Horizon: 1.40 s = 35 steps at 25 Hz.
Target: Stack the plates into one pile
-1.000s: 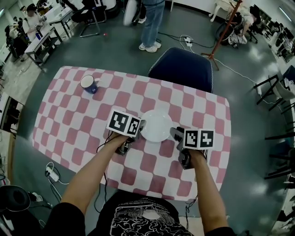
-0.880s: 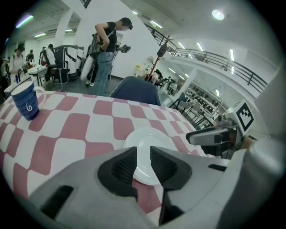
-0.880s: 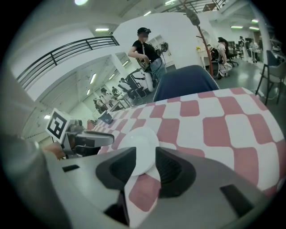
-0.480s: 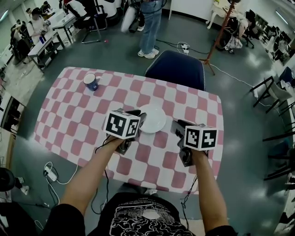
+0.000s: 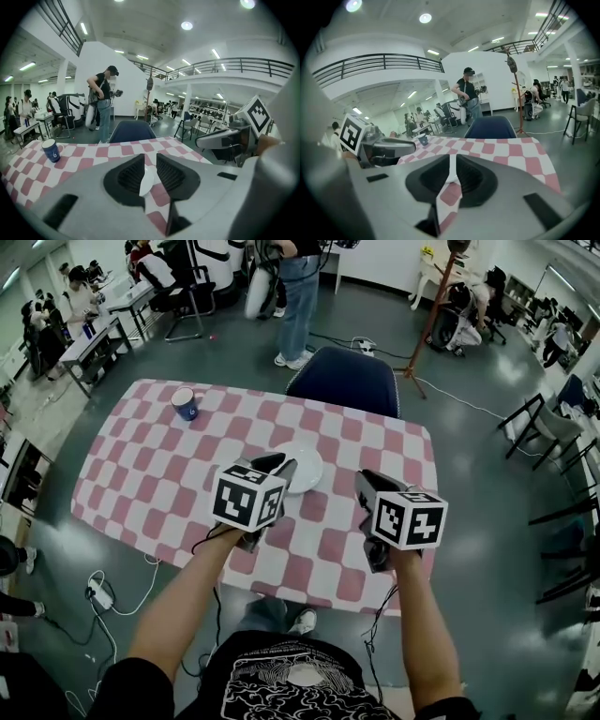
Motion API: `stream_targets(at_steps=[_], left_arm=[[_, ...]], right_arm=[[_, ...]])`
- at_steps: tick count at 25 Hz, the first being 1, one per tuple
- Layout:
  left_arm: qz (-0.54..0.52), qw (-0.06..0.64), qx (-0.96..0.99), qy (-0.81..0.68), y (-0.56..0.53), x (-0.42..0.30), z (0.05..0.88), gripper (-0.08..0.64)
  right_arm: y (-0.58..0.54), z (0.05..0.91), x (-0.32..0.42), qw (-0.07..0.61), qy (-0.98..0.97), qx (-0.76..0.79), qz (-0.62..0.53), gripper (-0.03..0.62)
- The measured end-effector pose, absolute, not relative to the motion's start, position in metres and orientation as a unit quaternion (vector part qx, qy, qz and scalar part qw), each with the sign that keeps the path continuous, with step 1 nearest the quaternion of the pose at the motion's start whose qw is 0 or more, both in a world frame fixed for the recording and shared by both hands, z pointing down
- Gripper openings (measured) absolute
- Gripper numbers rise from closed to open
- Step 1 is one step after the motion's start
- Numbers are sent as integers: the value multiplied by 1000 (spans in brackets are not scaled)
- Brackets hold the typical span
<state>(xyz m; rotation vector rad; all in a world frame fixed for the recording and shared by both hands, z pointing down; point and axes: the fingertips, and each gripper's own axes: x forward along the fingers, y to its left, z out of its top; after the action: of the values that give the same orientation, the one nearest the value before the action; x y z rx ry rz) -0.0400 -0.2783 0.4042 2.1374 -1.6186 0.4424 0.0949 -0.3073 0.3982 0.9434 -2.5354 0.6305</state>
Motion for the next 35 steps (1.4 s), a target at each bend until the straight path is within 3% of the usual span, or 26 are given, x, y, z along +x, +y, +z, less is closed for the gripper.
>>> stream_targets(at_steps=[12,24,35], left_arm=[[136,127,764,-618,-254,-38,349,3],[136,75,765,-625,-225,-70,333,3],[132,70,769,-621,-209,-78,335,3]], right_arm=[[-289,354,119,128,-900,378,177,6],[-257,334,101,113,-895,416,115,5],[-239,330,99,109,-887,435,106,5]])
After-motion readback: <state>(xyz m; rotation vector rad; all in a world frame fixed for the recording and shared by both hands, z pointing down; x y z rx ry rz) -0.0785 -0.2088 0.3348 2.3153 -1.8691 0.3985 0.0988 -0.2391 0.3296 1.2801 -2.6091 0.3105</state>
